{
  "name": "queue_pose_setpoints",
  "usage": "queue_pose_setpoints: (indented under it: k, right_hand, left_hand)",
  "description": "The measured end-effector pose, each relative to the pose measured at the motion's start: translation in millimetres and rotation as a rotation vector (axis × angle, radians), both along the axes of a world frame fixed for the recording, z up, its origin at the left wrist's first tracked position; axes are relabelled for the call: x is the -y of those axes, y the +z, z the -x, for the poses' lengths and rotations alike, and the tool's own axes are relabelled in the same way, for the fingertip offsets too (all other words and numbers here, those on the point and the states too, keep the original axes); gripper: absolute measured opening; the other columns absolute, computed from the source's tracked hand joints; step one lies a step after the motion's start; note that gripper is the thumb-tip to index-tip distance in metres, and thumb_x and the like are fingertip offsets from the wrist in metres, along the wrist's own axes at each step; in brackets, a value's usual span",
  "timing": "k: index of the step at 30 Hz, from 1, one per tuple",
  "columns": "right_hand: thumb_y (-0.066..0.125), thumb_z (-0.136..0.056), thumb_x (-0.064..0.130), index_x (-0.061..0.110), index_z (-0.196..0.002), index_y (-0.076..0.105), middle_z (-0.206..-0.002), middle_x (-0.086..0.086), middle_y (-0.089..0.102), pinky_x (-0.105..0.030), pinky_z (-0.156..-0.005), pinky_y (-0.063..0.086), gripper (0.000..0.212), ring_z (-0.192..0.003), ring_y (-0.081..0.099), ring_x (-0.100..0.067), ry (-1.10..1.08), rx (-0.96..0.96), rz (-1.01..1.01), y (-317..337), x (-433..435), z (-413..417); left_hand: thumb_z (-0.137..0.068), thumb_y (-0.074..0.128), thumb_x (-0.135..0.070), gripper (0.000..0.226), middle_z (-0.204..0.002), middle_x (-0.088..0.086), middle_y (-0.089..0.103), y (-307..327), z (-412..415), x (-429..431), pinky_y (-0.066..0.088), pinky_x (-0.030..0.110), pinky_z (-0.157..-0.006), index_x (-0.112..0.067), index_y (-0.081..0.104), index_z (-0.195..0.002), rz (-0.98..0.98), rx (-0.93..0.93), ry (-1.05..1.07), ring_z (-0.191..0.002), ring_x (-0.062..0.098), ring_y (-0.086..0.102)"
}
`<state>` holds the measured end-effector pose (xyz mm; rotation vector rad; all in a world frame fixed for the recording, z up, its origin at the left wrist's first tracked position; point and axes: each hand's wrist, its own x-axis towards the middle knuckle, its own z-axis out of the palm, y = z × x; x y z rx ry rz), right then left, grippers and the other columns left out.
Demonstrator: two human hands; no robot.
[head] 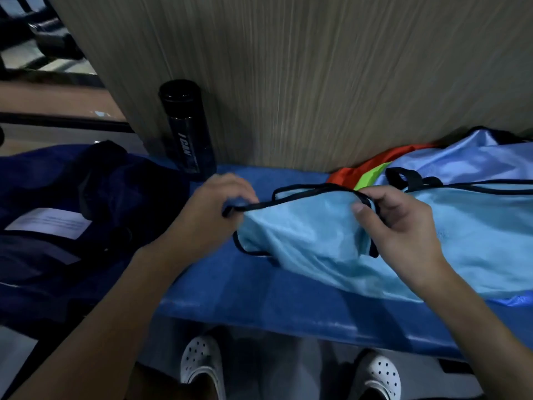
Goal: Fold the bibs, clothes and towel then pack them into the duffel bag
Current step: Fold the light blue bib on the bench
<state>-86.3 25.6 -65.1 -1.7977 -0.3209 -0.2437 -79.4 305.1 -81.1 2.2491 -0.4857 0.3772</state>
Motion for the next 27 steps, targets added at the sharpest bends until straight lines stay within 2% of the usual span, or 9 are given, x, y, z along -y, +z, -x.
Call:
queue_pose_setpoints:
  k: [2, 4, 6, 8, 10, 13, 19, 25, 27]
  right_hand:
    - [0.061, -0.09, -0.004, 0.025, -0.082, 0.069, -0.062, 0.018, 0.059, -0.013, -0.057, 0.042, 0.03, -0.058, 0.051, -0.001, 0.076, -0.029, 0.023, 1.5, 1.4, 3.6]
    - [0.064, -0.089, -0.005, 0.025, -0.082, 0.069, -0.063, 0.016, 0.059, -0.013, -0.055, 0.04, 0.032, -0.056, 0.05, -0.001, 0.204, -0.098, 0.043, 3.3, 2.8, 9.3]
    - [0.068, -0.084, 0.005, 0.03, -0.083, 0.069, -0.068, 0.015, 0.062, -0.015, -0.062, 0.042, 0.025, -0.063, 0.054, 0.0, 0.311, -0.136, 0.104, 1.9, 1.4, 14.6]
    - [0.064, -0.08, 0.014, 0.031, -0.085, 0.068, -0.075, 0.015, 0.065, -0.016, -0.068, 0.043, 0.018, -0.069, 0.056, 0.0, 0.347, -0.15, 0.191, -1.1, -1.1, 18.0]
    - [0.063, -0.081, 0.015, 0.03, -0.089, 0.069, -0.077, 0.014, 0.065, -0.017, -0.07, 0.043, 0.018, -0.072, 0.057, -0.002, 0.372, -0.139, 0.236, -1.3, -2.9, 19.8]
    - [0.063, -0.082, 0.016, 0.03, -0.09, 0.07, -0.078, 0.012, 0.065, -0.018, -0.069, 0.042, 0.018, -0.071, 0.055, -0.004, 0.406, -0.155, 0.219, 1.7, -3.0, 21.2]
    - [0.065, -0.084, 0.01, 0.028, -0.086, 0.072, -0.079, 0.014, 0.065, -0.016, -0.071, 0.041, 0.019, -0.073, 0.056, -0.004, 0.418, -0.149, 0.216, 0.8, -2.8, 20.8]
    - [0.064, -0.09, 0.0, 0.021, -0.09, 0.072, -0.079, 0.008, 0.065, -0.015, -0.069, 0.041, 0.023, -0.072, 0.056, -0.003, 0.41, -0.148, 0.219, 0.5, -7.0, 20.2]
    - [0.064, -0.09, -0.003, 0.021, -0.091, 0.071, -0.081, 0.011, 0.066, -0.011, -0.07, 0.04, 0.026, -0.074, 0.058, -0.001, 0.39, -0.124, 0.218, 0.7, -8.2, 19.7]
  left_hand:
    - [-0.067, 0.048, -0.002, 0.038, -0.097, -0.007, 0.067, -7.0, 2.3, -7.5, 0.047, 0.017, -0.083, -0.031, 0.07, -0.08, -0.001, -0.25, -0.04, -0.094, 0.005, 0.063]
    - [-0.075, 0.049, -0.001, 0.036, -0.077, -0.014, 0.067, -13.7, -0.8, -13.5, 0.046, 0.016, -0.07, -0.032, 0.068, -0.074, 0.032, -0.399, 0.065, -0.075, 0.004, 0.063]
    - [-0.089, 0.052, -0.002, 0.032, -0.058, -0.014, 0.06, -20.7, -5.9, -18.5, 0.043, 0.019, -0.061, -0.023, 0.068, -0.072, 0.018, -0.422, 0.245, -0.058, 0.002, 0.057]
    - [-0.095, 0.056, -0.02, 0.028, -0.06, -0.006, 0.057, -30.3, -11.0, -20.3, 0.047, 0.031, -0.066, -0.012, 0.061, -0.069, -0.099, -0.427, 0.359, -0.063, 0.011, 0.059]
    - [-0.096, 0.055, -0.039, 0.045, -0.061, 0.003, 0.054, -41.3, -13.8, -17.3, 0.047, 0.038, -0.066, -0.007, 0.051, -0.065, -0.195, -0.481, 0.398, -0.064, 0.025, 0.058]
    - [-0.092, 0.06, -0.05, 0.051, -0.064, 0.007, 0.058, -48.5, -16.0, -13.9, 0.049, 0.039, -0.064, -0.008, 0.053, -0.065, -0.291, -0.563, 0.412, -0.062, 0.025, 0.06]
    - [-0.081, 0.08, -0.03, 0.032, -0.067, 0.009, 0.066, -50.8, -21.1, -13.0, 0.054, 0.037, -0.062, -0.005, 0.065, -0.067, -0.306, -0.566, 0.396, -0.067, 0.023, 0.066]
    - [-0.085, 0.074, -0.015, 0.017, -0.068, -0.001, 0.061, -40.9, -19.2, -8.3, 0.041, 0.017, -0.053, -0.017, 0.059, -0.075, -0.087, -0.44, 0.444, -0.064, 0.013, 0.059]
    - [-0.087, 0.071, -0.014, 0.013, -0.068, 0.008, 0.064, -37.8, -19.8, -5.3, 0.046, 0.023, -0.053, -0.02, 0.061, -0.08, -0.026, -0.377, 0.429, -0.064, 0.022, 0.06]
